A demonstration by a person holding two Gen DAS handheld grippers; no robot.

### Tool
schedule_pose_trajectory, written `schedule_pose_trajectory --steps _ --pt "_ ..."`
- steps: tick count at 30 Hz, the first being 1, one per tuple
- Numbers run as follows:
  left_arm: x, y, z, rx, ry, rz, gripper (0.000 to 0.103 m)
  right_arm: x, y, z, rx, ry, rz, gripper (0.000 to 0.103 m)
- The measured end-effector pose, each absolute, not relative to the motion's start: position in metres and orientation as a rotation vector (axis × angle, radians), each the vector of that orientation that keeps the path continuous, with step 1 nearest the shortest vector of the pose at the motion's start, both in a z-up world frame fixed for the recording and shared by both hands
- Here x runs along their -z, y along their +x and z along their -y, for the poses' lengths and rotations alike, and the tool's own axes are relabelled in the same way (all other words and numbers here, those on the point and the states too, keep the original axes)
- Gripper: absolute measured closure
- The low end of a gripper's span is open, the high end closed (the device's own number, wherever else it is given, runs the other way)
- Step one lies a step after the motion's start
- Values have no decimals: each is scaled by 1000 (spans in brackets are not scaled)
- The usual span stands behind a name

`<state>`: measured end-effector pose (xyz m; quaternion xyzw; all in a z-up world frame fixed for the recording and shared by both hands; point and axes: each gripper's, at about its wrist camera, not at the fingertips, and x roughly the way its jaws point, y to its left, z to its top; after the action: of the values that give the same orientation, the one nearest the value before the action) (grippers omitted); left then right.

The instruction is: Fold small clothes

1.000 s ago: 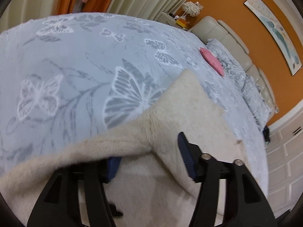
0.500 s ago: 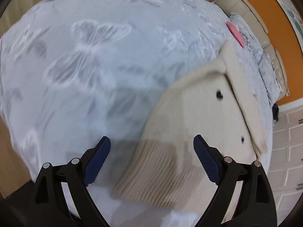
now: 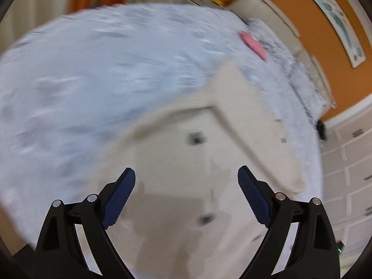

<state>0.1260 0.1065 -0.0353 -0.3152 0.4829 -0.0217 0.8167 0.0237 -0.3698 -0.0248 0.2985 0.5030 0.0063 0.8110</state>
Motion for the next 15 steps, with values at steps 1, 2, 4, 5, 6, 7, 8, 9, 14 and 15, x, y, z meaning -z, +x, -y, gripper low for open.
schedule_pose_trajectory --steps 1,2,4,5,6,7,8,9,14,15 --pt "39 142 -98 62 -693 -1040 15 24 55 374 16 599 -1059 41" --pt "45 161 -87 77 -711 -1054 15 25 74 376 22 596 -1048 41" --pt "61 203 -65 83 -717 -1078 15 29 110 388 32 617 -1030 37" --pt "70 224 -58 59 -711 -1085 15 33 126 395 47 626 -1032 34" --pt "81 242 -54 25 -719 -1094 15 39 144 399 70 627 -1034 32" --pt "90 255 -52 -10 -735 -1101 17 49 163 405 102 626 -1042 32" --pt "96 263 -53 -41 -754 -1093 18 59 176 407 122 624 -1056 32" --pt "96 268 -54 -83 -754 -1054 28 70 189 407 131 620 -1077 55" --pt "93 272 -80 -109 -793 -943 79 28 189 397 -100 606 -839 87" --pt "98 270 -85 -115 -803 -939 81 26 182 398 -114 590 -799 87"
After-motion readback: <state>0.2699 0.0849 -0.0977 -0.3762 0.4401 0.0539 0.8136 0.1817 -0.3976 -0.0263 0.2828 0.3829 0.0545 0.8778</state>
